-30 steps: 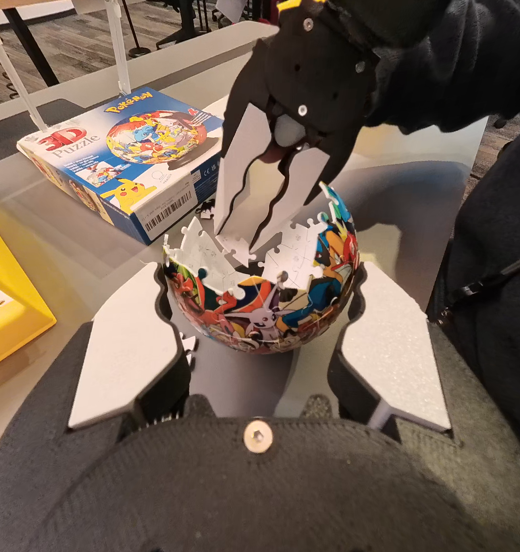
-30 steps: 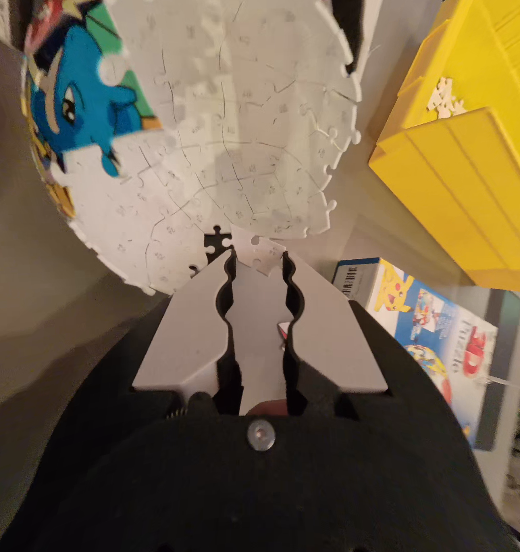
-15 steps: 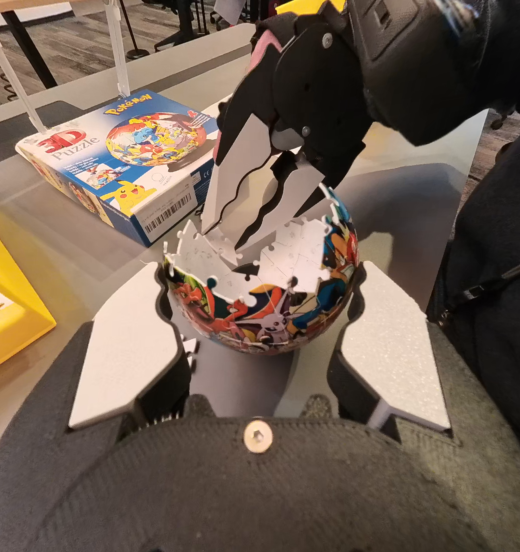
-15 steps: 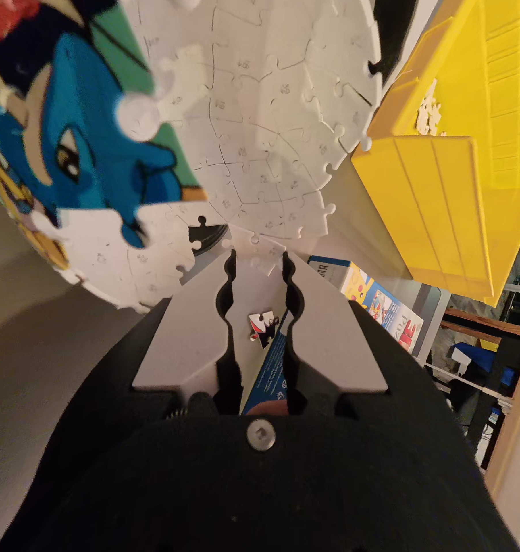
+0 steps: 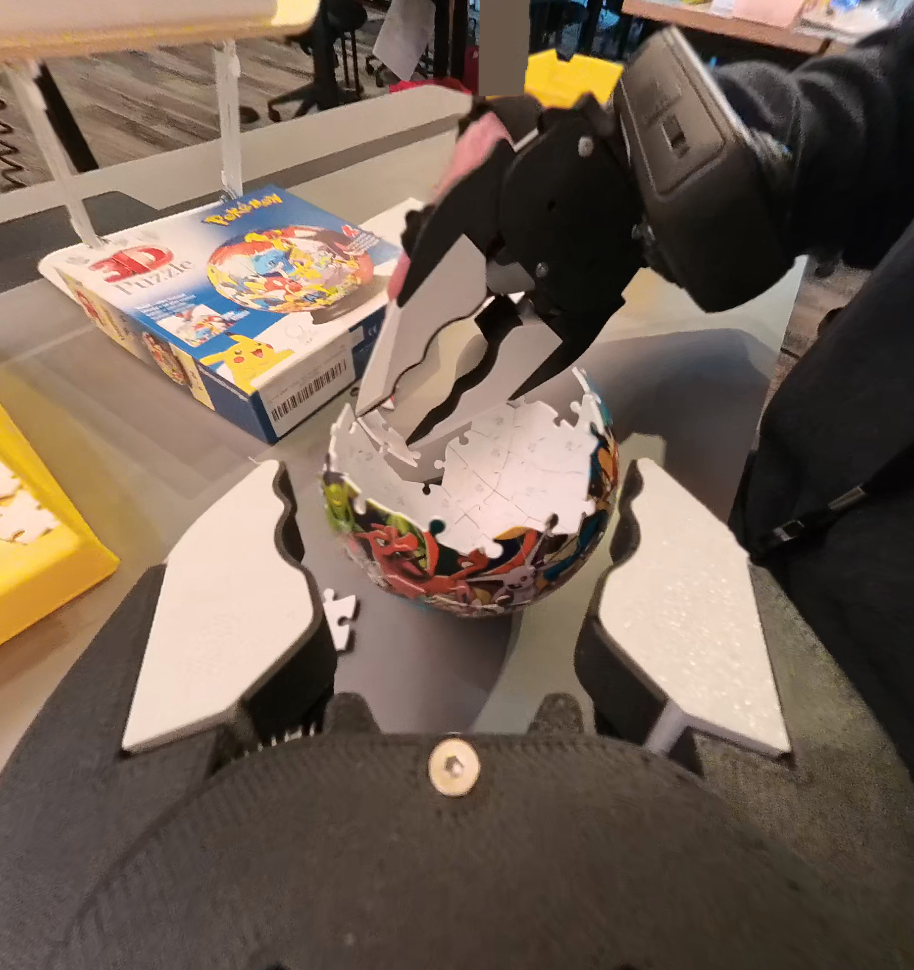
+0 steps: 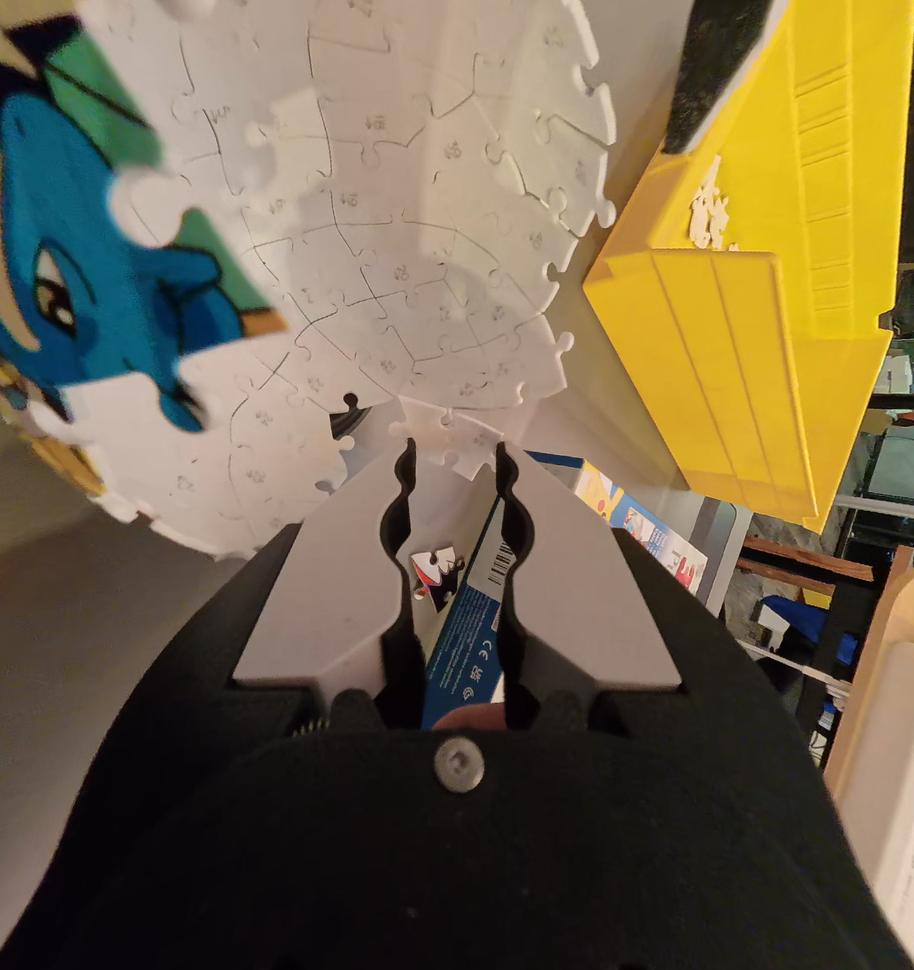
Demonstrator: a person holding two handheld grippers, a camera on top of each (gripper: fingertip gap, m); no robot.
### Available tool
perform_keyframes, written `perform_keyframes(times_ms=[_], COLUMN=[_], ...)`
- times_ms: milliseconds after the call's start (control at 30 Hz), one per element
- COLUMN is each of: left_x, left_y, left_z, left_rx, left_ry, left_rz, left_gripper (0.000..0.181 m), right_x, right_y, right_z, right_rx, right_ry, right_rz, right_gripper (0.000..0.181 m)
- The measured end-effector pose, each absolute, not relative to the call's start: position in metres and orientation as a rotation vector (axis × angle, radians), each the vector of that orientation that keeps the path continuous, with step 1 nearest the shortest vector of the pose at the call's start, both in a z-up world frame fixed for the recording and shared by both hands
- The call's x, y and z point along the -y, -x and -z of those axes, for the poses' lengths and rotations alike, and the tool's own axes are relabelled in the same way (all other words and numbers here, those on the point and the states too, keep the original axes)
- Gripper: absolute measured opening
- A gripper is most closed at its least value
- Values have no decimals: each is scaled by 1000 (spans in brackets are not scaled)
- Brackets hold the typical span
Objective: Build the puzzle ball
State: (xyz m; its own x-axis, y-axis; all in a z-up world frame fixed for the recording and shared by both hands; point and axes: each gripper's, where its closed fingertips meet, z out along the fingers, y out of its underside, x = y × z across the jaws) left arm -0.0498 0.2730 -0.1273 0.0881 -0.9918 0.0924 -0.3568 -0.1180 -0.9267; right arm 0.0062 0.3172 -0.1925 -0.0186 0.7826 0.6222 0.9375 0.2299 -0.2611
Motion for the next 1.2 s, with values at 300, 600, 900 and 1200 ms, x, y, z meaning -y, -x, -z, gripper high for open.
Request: perform_keyframes(times_ms=[300,600,900,1200], left_x=[-299,-318,-314,-315], left_y=[50,15,0,-1], left_z=[95,71,72,66], left_rx=[-1352,-1392,-1358,-1315], left_ry=[1567,1682,1782,1734], left_rz=[1012,999,1153,1258], left_gripper=[101,55,4,2], right_x=[-319,-322,-325,-320], right_y=[-9,2,1,-4], right_z=[173,78,55,39], right_rx=[1766,1566,1582,1349], right_ry=[1551,1346,1228,1436], right_rz=[294,368,565,152], right_gripper=[30,28,24,23])
